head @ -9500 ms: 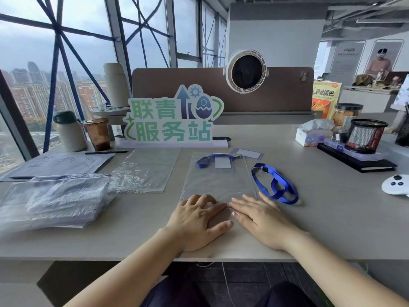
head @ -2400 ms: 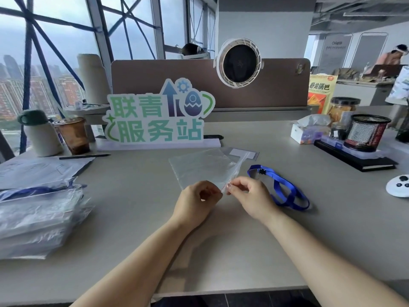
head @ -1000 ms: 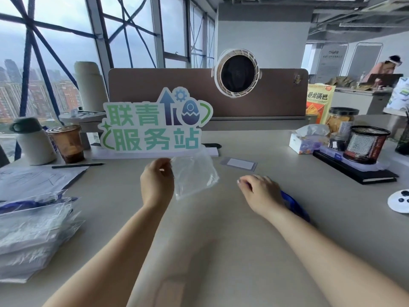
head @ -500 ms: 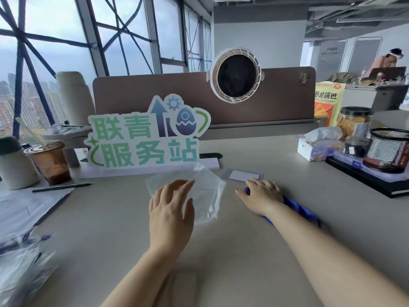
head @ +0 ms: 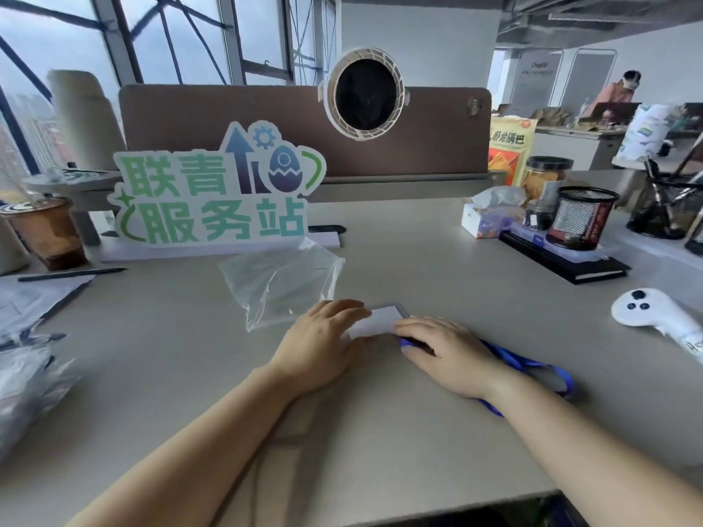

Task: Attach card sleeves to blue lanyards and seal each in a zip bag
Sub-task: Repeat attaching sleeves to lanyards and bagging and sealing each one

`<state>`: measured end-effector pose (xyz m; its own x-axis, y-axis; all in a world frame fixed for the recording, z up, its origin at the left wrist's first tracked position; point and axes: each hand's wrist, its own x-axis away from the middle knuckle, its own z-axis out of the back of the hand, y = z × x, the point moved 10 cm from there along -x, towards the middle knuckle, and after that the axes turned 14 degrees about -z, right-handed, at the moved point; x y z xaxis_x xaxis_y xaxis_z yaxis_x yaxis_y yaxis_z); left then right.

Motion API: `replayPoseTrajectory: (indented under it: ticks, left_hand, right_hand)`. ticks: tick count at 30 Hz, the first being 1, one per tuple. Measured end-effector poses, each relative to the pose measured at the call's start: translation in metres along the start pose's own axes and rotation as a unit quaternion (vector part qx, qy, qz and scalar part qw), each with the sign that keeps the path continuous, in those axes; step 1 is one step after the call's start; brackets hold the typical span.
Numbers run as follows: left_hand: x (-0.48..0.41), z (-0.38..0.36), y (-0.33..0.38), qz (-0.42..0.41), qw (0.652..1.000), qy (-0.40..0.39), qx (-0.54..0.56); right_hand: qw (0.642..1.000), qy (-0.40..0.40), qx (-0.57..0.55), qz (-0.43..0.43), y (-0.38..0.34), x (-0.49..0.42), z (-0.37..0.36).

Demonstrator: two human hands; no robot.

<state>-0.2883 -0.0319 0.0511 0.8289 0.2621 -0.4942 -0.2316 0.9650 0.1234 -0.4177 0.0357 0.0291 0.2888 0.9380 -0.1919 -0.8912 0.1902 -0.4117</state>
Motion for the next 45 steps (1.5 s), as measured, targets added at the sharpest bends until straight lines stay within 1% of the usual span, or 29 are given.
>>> replayPoseTrajectory:
  ticks: [2,3,4,5,6,7,9,13,16,19,21,24,26,28,30,32,33,34,38,42,45]
  left_hand:
    - [0.002,-0.013,0.0,0.014,0.999,-0.049,0.0]
    - [0.003,-0.015,-0.001,0.02,0.998,-0.059,0.0]
    - [0.005,-0.017,-0.003,0.026,0.997,-0.065,0.006]
    - [0.008,-0.017,-0.006,0.033,0.997,-0.07,0.011]
    - [0.011,-0.018,-0.008,0.04,0.996,-0.077,0.012]
    - [0.013,-0.019,-0.01,0.046,0.995,-0.09,0.008]
    - [0.015,-0.019,-0.008,0.05,0.993,-0.104,0.006]
    - [0.014,-0.009,-0.001,0.043,0.996,-0.077,-0.001]
    - [0.016,-0.01,-0.005,0.059,0.995,-0.085,0.001]
    - [0.016,-0.011,-0.009,0.088,0.991,-0.098,0.013]
    - [0.017,-0.01,-0.009,0.104,0.988,-0.11,0.008]
    - [0.019,-0.009,-0.013,0.117,0.984,-0.135,0.002]
    - [0.023,-0.008,-0.016,0.127,0.98,-0.153,0.021]
    - [0.025,-0.007,-0.017,0.133,0.976,-0.164,0.046]
    - [0.028,-0.006,-0.017,0.148,0.972,-0.172,0.066]
    - [0.03,-0.004,-0.019,0.163,0.968,-0.181,0.064]
    - [0.031,-0.003,-0.021,0.17,0.966,-0.186,0.054]
    - [0.032,-0.001,-0.023,0.176,0.965,-0.192,0.042]
    - [0.042,0.002,-0.032,0.204,0.956,-0.205,0.048]
    - [0.049,0.005,-0.04,0.223,0.951,-0.202,0.07]
    - [0.051,0.006,-0.043,0.232,0.951,-0.183,0.093]
  right_hand:
    - [0.989,-0.026,-0.141,-0.033,0.007,0.005,0.007]
    - [0.97,-0.032,-0.234,-0.058,0.011,0.005,0.012]
    - [0.949,-0.015,-0.304,-0.08,0.019,0.004,0.02]
    - [0.935,0.023,-0.34,-0.095,0.027,0.003,0.031]
    - [0.927,0.06,-0.354,-0.111,0.036,0.004,0.043]
    - [0.921,0.085,-0.357,-0.131,0.045,0.006,0.052]
    - [0.925,0.096,-0.329,-0.164,0.055,0.011,0.06]
    - [0.965,0.027,-0.197,-0.171,0.048,0.012,0.045]
    - [0.981,0.021,-0.122,-0.149,0.048,0.009,0.039]
    - [0.987,0.052,-0.059,-0.141,0.054,0.004,0.04]
    - [0.987,0.099,-0.029,-0.126,0.05,0.003,0.048]
    - [0.975,0.193,-0.092,-0.068,0.034,0.009,0.067]
    - [0.969,0.216,-0.119,-0.021,0.017,0.013,0.071]
    - [0.971,0.196,-0.137,0.013,-0.001,0.011,0.063]
    - [0.979,0.13,-0.154,0.026,-0.017,0.004,0.048]
    - [0.981,0.038,-0.192,0.0,-0.027,-0.009,0.034]
    - [0.976,0.005,-0.218,-0.02,-0.031,-0.015,0.03]
    - [0.97,-0.006,-0.241,-0.036,-0.034,-0.021,0.028]
    - [0.955,0.059,-0.285,-0.062,-0.037,-0.029,0.019]
    - [0.955,0.06,-0.286,-0.04,-0.04,-0.024,0.009]
    - [0.952,0.046,-0.302,-0.033,-0.04,-0.019,0.01]
